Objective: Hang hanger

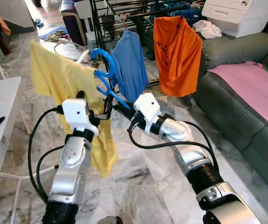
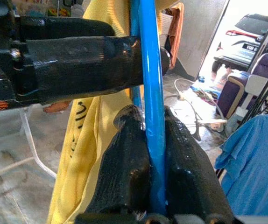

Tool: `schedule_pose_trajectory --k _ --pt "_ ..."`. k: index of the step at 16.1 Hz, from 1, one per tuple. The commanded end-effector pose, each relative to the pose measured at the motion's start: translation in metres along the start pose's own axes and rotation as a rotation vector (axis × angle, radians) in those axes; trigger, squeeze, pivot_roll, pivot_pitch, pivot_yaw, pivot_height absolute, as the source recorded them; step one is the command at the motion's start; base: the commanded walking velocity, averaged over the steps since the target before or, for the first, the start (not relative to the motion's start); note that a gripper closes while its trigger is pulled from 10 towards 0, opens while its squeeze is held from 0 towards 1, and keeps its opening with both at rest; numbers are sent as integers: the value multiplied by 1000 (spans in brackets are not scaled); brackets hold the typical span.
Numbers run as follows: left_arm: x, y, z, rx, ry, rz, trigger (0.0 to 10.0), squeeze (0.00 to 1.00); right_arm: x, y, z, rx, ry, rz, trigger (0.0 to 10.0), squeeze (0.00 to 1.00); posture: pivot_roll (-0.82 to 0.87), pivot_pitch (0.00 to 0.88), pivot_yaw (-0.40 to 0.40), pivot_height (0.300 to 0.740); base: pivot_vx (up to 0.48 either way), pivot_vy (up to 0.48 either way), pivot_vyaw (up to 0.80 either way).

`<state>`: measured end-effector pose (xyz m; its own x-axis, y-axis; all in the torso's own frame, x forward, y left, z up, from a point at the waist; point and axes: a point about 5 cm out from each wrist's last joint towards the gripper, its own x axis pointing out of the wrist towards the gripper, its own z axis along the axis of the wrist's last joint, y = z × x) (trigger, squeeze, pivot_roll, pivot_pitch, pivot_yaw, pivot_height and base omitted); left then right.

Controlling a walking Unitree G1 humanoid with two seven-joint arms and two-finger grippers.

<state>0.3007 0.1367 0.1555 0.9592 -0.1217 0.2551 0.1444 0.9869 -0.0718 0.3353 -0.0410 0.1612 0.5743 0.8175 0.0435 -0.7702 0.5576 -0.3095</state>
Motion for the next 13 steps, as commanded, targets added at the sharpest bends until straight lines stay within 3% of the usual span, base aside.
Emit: schedule_pose_trajectory --k 1,3,5,7,10,13 --pt "-4 20 13 137 -62 42 10000 1000 -9 -19 -3 -29 20 -115 0 0 -19 26 66 740 0 0 0" --pt "-9 16 6 316 -49 -65 10000 1000 -11 -26 -5 -65 57 -166 0 0 -13 26 62 740 0 0 0" --pt "-15 18 -2 373 -22 -134 10000 1000 -15 -34 -8 -84 84 -201 0 0 -13 26 62 740 0 0 0" --pt "-19 21 -6 356 0 -143 10000 1000 -17 -39 -9 -89 91 -222 0 0 -20 25 65 740 0 0 0" --pt "-17 13 -4 297 -20 -137 10000 1000 -14 -37 -9 -91 82 -226 0 0 -17 20 58 740 0 0 0" --pt "-7 -1 -2 135 -42 -95 10000 910 -9 -33 -6 -87 65 -209 0 0 -24 17 54 740 0 0 0"
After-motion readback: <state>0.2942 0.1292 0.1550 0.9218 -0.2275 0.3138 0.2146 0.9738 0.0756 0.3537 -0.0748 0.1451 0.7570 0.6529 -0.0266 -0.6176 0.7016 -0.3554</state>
